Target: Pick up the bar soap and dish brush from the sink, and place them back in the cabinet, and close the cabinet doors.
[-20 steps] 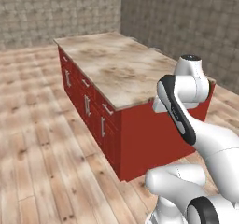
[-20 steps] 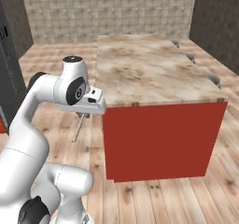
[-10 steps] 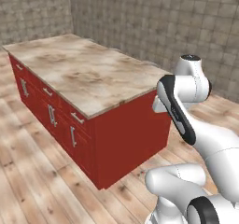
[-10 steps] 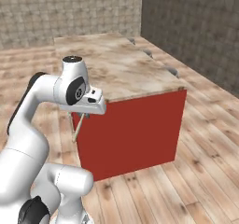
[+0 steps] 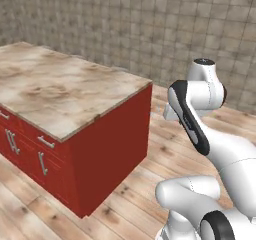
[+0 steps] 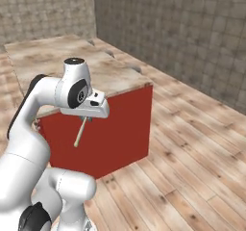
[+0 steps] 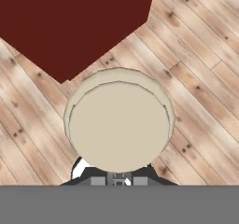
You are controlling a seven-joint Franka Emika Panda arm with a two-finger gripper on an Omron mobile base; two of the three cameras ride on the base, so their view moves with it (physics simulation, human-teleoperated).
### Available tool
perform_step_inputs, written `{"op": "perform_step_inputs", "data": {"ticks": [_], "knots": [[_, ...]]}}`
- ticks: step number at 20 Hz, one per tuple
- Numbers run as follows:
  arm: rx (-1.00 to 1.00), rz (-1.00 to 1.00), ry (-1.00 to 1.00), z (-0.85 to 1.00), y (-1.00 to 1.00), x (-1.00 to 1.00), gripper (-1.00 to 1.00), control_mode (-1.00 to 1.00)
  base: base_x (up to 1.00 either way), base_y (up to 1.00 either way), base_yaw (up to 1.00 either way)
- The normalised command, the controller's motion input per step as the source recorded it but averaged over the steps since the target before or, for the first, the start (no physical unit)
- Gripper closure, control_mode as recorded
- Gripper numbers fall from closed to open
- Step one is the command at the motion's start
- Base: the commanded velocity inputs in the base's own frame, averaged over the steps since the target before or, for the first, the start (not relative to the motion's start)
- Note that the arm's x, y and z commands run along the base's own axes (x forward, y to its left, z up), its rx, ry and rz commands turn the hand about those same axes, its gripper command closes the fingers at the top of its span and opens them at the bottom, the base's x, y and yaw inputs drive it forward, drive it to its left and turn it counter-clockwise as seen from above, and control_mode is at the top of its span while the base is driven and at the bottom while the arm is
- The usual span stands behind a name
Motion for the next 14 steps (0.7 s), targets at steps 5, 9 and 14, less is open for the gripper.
{"op": "perform_step_inputs", "data": {"ticks": [5,9,14], "knots": [[0.00,0.00,0.00,0.00,0.00,0.00,1.00,1.00,0.38,-0.10,-0.43],[0.00,0.00,0.00,0.00,0.00,0.00,1.00,1.00,0.38,-0.06,-0.43],[0.00,0.00,0.00,0.00,0.00,0.00,1.00,1.00,0.36,-0.06,-0.43]]}}
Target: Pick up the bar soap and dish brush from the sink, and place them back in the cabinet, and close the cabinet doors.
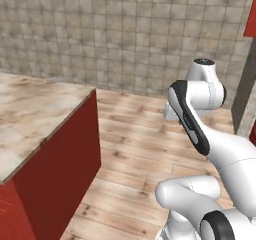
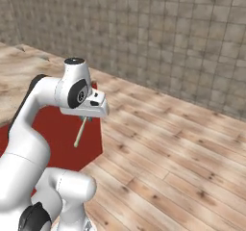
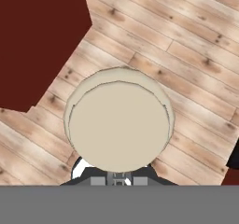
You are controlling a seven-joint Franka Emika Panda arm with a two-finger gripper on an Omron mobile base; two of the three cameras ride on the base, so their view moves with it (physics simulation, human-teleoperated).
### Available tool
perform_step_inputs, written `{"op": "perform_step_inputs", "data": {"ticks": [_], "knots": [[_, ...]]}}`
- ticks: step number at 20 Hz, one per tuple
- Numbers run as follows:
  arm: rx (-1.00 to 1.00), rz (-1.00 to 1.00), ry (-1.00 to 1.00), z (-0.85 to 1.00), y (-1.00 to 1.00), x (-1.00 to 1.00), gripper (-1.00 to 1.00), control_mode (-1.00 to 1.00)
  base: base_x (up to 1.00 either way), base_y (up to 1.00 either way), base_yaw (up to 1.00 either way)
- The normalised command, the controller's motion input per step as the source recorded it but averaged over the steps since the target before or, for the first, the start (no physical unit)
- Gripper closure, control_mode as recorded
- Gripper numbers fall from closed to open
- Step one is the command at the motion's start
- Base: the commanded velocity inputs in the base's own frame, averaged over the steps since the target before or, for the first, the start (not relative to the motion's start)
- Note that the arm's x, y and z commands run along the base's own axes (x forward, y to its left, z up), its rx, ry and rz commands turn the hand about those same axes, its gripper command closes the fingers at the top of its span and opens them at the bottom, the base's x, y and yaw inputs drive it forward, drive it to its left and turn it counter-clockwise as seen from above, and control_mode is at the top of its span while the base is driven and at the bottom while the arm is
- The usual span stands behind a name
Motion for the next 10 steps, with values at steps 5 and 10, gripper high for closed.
{"op": "perform_step_inputs", "data": {"ticks": [5,10], "knots": [[0.00,0.00,0.00,0.00,0.00,0.00,1.00,1.00,0.36,-0.03,-0.43],[0.00,0.00,0.00,0.00,0.00,0.00,1.00,1.00,0.38,0.00,-0.43]]}}
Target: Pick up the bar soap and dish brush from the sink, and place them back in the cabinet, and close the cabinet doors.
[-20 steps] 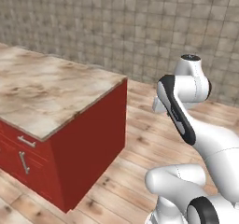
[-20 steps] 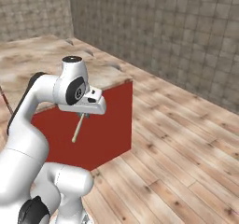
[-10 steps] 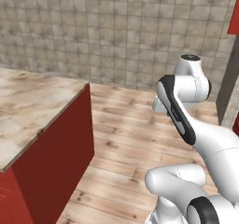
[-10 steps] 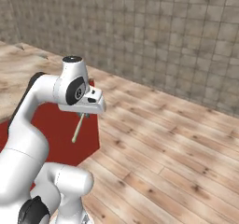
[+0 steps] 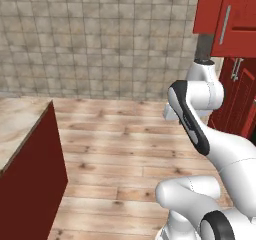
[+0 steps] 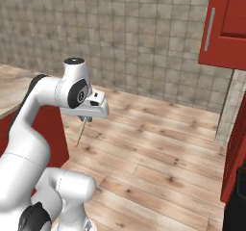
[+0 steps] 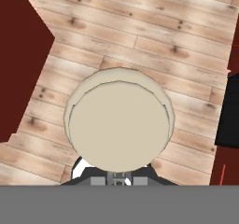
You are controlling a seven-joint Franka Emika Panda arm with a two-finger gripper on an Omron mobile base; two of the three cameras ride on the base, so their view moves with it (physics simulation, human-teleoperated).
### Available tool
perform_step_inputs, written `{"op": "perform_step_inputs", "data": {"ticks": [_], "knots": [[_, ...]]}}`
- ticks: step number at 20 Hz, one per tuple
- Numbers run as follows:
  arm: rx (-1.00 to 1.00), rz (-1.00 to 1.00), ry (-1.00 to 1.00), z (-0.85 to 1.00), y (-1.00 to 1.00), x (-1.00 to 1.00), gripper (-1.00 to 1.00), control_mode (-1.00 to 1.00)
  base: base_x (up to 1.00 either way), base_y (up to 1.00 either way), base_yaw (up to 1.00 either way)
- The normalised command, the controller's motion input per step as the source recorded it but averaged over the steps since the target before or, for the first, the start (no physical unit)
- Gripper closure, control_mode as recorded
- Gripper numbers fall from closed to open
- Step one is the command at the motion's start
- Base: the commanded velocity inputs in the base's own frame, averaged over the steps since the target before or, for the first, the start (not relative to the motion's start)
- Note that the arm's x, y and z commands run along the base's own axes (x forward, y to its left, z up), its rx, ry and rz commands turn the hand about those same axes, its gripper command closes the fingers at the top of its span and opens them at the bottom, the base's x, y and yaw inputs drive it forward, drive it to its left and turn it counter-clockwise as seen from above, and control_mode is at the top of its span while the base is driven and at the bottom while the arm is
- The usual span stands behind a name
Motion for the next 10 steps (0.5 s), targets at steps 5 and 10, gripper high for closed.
{"op": "perform_step_inputs", "data": {"ticks": [5,10], "knots": [[0.00,0.00,0.00,0.00,0.00,0.00,1.00,1.00,0.45,0.00,-0.41],[0.00,0.00,0.00,0.00,0.00,0.00,1.00,1.00,0.68,0.26,-0.24]]}}
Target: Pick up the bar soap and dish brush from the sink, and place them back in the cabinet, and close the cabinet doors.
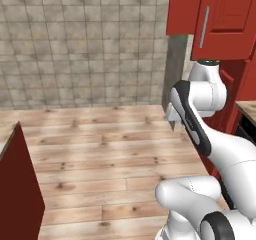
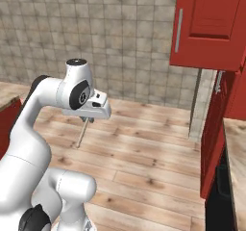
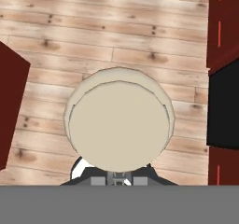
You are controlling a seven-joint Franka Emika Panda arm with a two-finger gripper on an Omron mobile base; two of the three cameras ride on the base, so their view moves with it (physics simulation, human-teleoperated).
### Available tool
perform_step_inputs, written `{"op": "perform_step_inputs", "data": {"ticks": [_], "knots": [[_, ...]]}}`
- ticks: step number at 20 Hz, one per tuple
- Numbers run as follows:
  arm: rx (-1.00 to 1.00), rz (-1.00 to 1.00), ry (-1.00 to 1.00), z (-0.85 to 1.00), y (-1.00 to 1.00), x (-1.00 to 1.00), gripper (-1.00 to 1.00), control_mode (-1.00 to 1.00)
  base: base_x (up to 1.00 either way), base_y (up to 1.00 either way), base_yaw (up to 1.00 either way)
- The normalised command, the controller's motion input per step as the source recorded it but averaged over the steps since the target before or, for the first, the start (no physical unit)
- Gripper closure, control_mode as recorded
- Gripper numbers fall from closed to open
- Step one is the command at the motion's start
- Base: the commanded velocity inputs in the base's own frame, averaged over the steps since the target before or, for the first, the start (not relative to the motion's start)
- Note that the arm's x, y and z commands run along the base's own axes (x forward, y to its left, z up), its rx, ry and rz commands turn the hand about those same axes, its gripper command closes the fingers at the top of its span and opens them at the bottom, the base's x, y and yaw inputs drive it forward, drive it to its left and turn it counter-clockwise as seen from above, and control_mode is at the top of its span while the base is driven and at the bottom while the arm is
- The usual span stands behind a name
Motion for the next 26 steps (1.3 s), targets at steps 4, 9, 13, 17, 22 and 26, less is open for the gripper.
{"op": "perform_step_inputs", "data": {"ticks": [4,9,13,17,22,26], "knots": [[0.00,0.00,0.00,0.00,0.00,0.00,1.00,1.00,0.52,0.60,-0.13],[0.00,0.00,0.00,0.00,0.00,0.00,1.00,1.00,0.47,0.72,-0.10],[0.00,0.00,0.00,0.00,0.00,0.00,1.00,1.00,0.46,0.76,-0.10],[0.00,0.00,0.00,0.00,0.00,0.00,1.00,1.00,0.55,0.60,-0.11],[0.00,0.00,0.00,0.00,0.00,0.00,1.00,1.00,0.66,0.30,-0.11],[0.00,0.00,0.00,0.00,0.00,0.00,1.00,1.00,0.70,0.04,-0.12]]}}
